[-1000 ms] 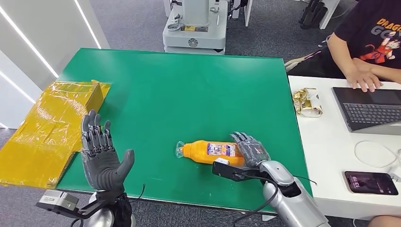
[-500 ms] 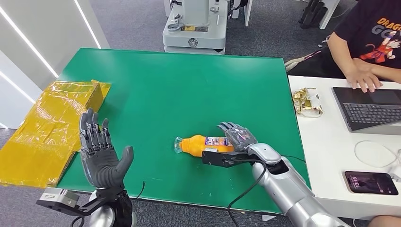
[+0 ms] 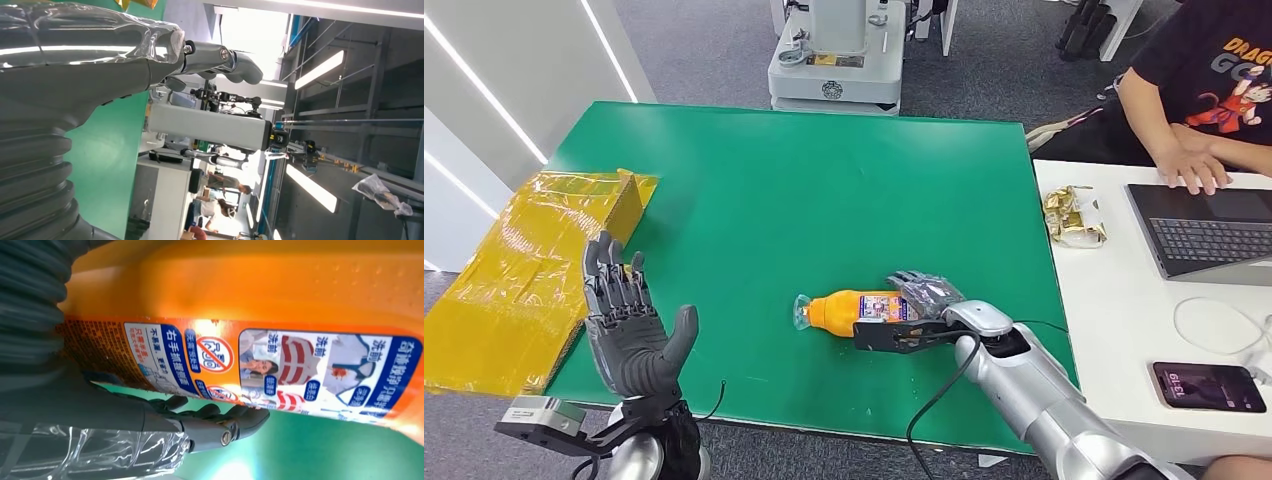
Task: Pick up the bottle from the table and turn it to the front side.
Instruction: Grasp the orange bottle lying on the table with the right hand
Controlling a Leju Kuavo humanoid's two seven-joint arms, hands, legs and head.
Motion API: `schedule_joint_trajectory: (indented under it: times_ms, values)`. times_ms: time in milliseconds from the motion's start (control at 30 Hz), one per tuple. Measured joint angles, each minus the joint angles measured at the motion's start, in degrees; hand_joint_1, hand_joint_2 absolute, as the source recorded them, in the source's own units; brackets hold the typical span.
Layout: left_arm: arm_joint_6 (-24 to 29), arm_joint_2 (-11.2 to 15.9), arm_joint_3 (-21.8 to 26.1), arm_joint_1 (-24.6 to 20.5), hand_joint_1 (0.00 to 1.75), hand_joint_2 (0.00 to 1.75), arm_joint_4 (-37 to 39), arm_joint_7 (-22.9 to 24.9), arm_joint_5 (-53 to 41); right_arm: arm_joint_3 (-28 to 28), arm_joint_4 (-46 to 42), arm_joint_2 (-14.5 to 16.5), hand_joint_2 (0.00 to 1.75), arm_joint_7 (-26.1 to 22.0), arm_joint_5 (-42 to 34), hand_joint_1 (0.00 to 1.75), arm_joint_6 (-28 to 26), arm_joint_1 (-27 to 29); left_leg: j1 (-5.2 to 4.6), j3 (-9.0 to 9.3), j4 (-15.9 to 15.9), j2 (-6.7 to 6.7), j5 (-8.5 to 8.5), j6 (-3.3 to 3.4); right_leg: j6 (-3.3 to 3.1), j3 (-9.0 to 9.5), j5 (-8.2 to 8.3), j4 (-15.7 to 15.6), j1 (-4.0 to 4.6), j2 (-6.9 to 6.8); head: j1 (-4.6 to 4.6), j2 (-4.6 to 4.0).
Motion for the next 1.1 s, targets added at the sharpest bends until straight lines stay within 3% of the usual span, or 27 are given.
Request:
schedule_joint_trajectory:
  times_ms: [200,233,333,367,800,1100]
  values:
    - [0.4,0.0,0.1,-0.1,0.0,1.75,0.0,0.0,0.6,0.9,1.1,0.0,1.75,-0.1,-0.6,0.0,2.2,-1.2,0.0,0.01,0.0,0.0,0.0,0.0,0.0,0.01,0.0,0.0,0.0,0.0,0.01,0.0]
    - [0.4,0.0,0.1,-0.2,0.0,1.75,0.0,0.0,0.6,1.0,1.3,0.0,1.75,-0.1,-0.7,0.33,2.4,-1.4,0.0,0.01,0.0,0.0,0.0,0.0,0.0,0.01,0.0,0.0,0.0,0.0,0.01,0.0]
    - [0.4,0.0,0.1,-0.3,0.0,1.75,0.0,0.0,0.8,1.5,1.7,0.0,1.75,-0.1,-0.9,1.57,2.6,-1.8,0.0,0.02,0.0,0.0,0.0,0.0,0.0,0.02,0.0,0.0,0.0,0.0,0.01,0.0]
    - [0.4,0.0,0.2,-0.3,0.0,1.75,0.0,0.0,0.8,1.6,1.9,0.0,1.75,-0.2,-1.0,1.66,2.6,-1.9,0.0,0.02,0.0,0.0,0.0,0.0,0.0,0.02,0.0,0.0,0.0,0.0,0.01,0.0]
    - [-0.4,0.0,0.3,-0.3,0.0,1.75,0.0,0.0,0.7,2.5,2.3,0.0,1.75,-0.3,-0.9,1.74,0.2,-1.8,0.0,0.09,0.0,0.03,0.0,0.0,0.0,0.05,0.01,0.0,0.0,0.02,0.0,0.0]
    - [-0.6,-0.2,1.1,-0.3,0.0,1.75,0.0,0.0,0.7,1.8,-0.4,0.0,1.75,4.2,-1.3,1.75,-10.1,1.7,0.01,0.08,0.0,0.02,0.0,0.0,0.0,0.07,0.01,0.0,0.0,0.01,0.01,0.0]
